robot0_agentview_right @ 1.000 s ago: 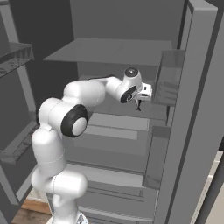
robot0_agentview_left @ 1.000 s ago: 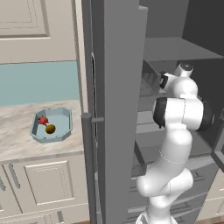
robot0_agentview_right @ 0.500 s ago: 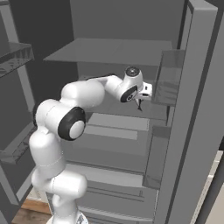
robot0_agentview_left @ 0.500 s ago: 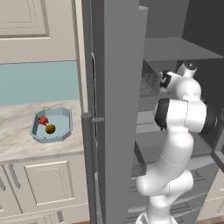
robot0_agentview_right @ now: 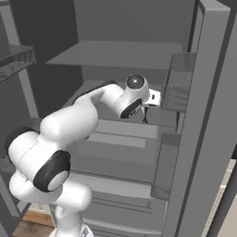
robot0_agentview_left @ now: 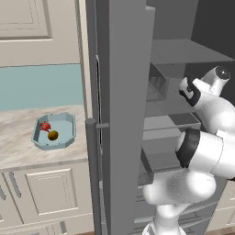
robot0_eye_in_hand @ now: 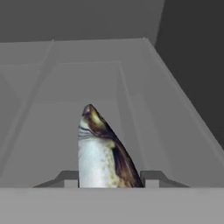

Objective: Place one lemon and one fish in each tupperware on the nearby counter, to pack two identical lunches.

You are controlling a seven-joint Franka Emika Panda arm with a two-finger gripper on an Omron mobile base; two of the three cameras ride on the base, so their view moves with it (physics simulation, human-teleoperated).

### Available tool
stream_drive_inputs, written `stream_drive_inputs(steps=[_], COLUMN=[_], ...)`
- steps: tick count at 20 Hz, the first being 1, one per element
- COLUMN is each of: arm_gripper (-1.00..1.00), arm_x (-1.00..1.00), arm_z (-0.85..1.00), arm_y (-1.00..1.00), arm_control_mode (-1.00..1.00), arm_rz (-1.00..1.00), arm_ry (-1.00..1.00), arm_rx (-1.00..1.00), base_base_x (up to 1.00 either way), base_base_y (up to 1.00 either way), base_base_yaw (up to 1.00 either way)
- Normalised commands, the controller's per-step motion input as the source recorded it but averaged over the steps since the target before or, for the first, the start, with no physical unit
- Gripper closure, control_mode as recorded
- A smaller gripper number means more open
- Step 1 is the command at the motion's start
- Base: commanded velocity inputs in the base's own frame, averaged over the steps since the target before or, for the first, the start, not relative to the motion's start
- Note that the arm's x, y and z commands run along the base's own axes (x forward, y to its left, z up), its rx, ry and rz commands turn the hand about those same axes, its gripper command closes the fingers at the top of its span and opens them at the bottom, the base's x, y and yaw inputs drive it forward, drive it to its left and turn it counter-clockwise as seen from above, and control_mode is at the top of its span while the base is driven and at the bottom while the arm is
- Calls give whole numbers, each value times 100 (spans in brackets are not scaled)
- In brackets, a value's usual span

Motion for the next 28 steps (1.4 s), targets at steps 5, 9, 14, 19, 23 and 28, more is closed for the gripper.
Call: stream_drive_inputs(steps=[5, 9, 14, 19, 23, 28], arm_gripper=[100, 100, 100, 100, 100, 100], arm_x=[-100, -100, -100, -60, 0, 0], arm_z=[89, 5, -1, -8, 0, 0], arm_y=[36, 54, 48, 28, 0, 0], arm_control_mode=[-100, -100, -100, 100, 100, 100], arm_rz=[-6, -2, 1, 0, 0, 0], arm_ry=[15, 0, -9, -4, 0, 0], arm_rx=[1, -1, 0, 0, 0, 0], base_base_x=[0, 0, 0, -40, -100, -100], base_base_y=[0, 0, 0, 15, 37, 44], base_base_yaw=[0, 0, 0, 0, 0, 0])
